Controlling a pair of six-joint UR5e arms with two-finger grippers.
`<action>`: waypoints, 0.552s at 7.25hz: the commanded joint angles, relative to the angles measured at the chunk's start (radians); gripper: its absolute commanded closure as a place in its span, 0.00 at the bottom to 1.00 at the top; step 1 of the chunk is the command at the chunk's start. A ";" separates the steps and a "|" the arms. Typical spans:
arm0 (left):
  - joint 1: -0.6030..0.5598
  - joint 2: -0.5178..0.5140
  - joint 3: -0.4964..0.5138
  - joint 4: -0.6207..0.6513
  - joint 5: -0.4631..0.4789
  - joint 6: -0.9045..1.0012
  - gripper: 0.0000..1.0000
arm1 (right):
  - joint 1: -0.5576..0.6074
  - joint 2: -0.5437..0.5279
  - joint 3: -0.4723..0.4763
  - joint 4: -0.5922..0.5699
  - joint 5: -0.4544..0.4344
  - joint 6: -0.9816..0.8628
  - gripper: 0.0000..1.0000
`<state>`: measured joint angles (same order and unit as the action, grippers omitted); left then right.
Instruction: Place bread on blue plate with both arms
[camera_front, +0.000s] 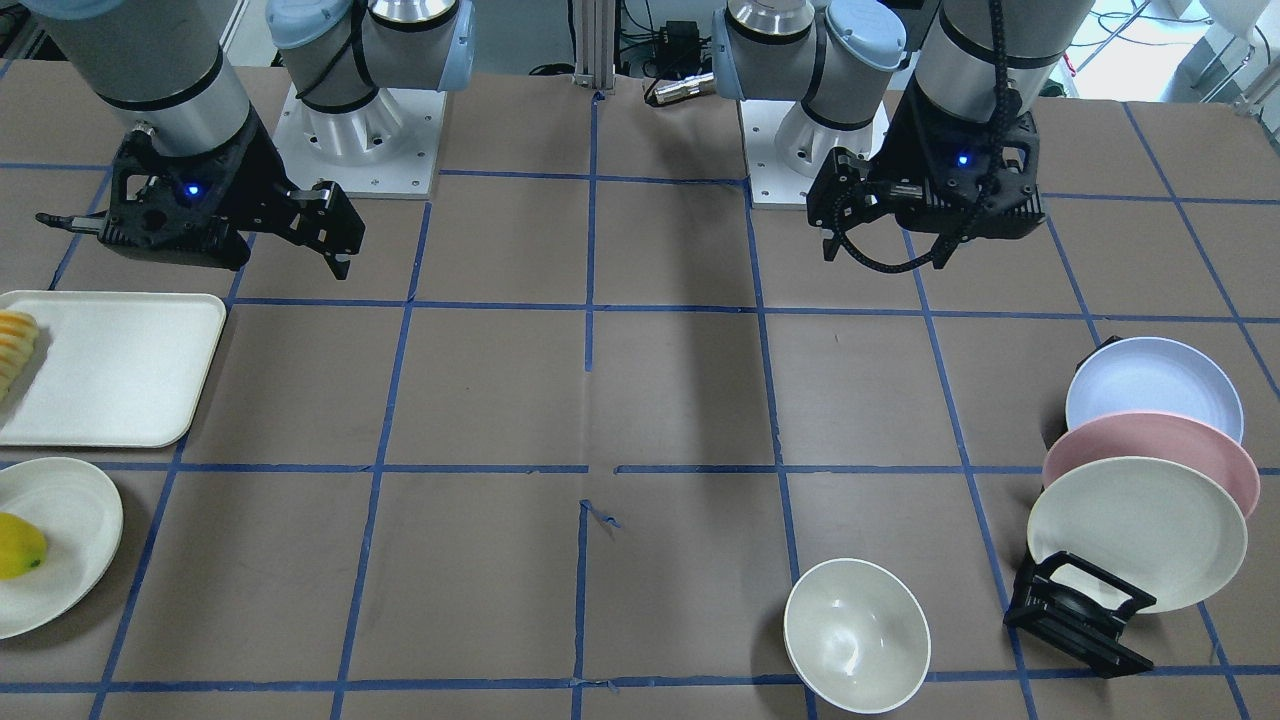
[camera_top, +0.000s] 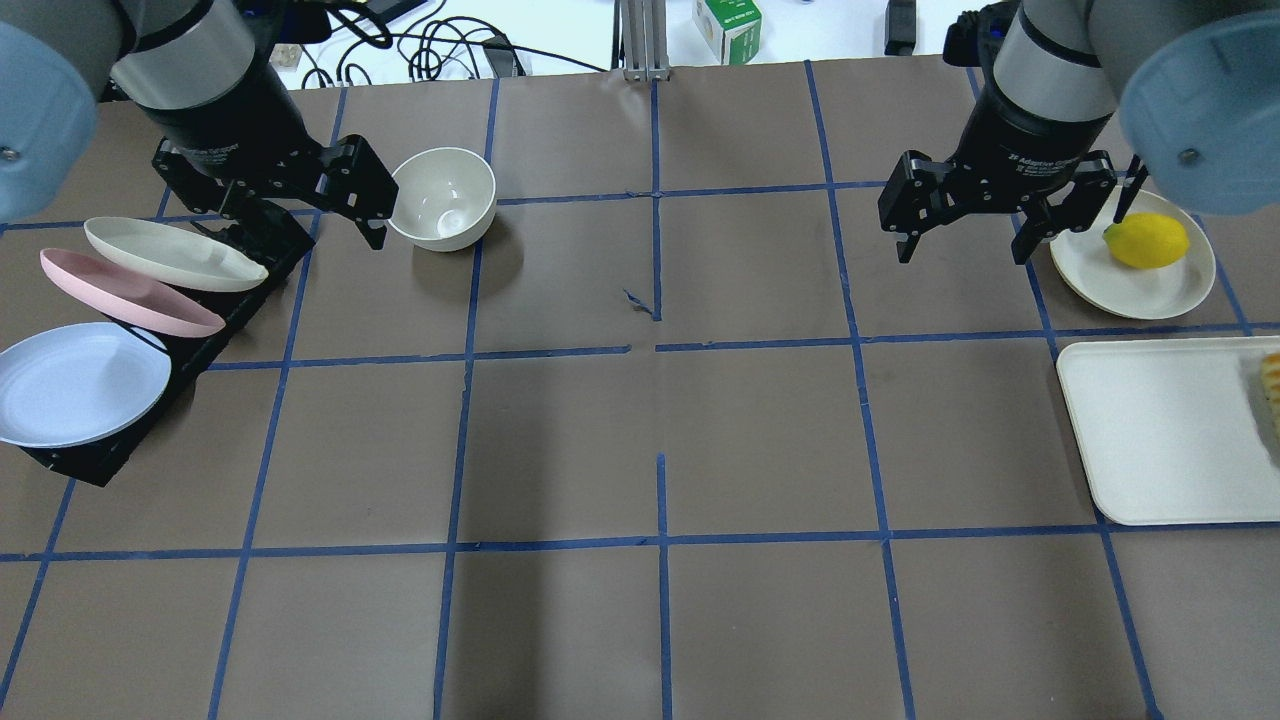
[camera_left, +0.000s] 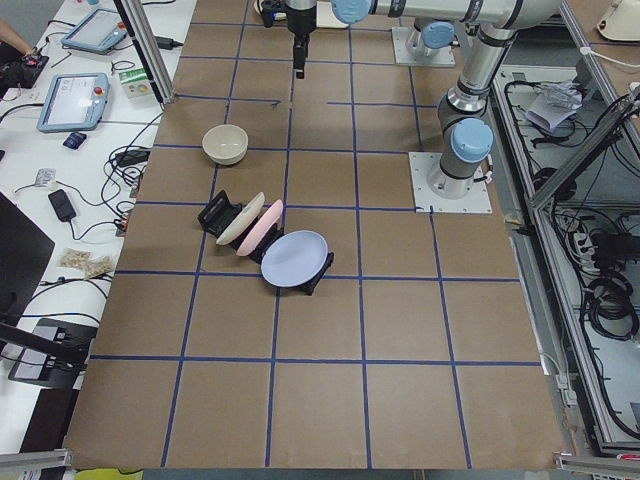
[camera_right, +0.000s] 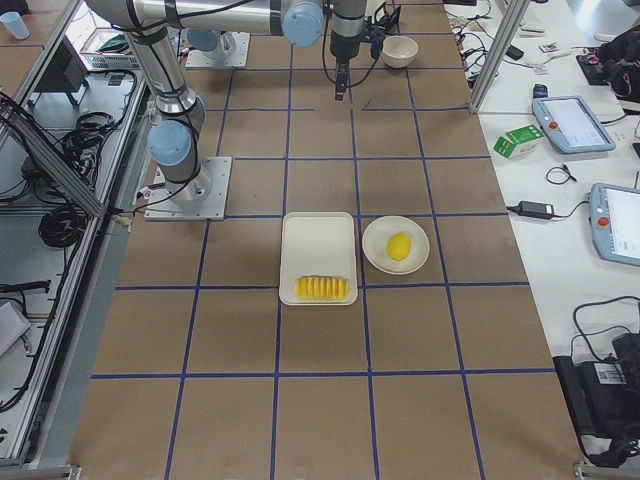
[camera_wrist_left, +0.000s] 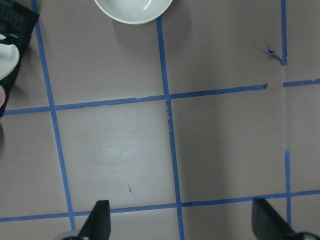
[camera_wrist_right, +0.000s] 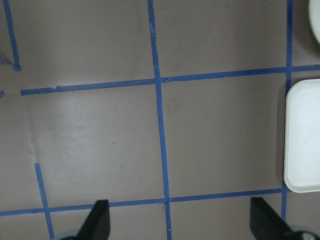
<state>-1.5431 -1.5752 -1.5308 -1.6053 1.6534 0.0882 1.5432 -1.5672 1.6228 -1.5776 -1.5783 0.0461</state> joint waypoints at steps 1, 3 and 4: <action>0.157 -0.002 -0.017 0.004 0.115 -0.010 0.00 | 0.000 0.001 0.000 0.008 -0.005 0.000 0.00; 0.428 -0.037 -0.038 0.028 0.106 -0.007 0.00 | -0.014 0.004 0.002 0.016 -0.015 -0.012 0.00; 0.528 -0.073 -0.084 0.191 0.109 -0.018 0.00 | -0.037 0.004 0.002 0.005 -0.015 -0.018 0.00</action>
<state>-1.1555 -1.6119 -1.5738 -1.5462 1.7606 0.0814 1.5274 -1.5639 1.6240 -1.5658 -1.5907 0.0365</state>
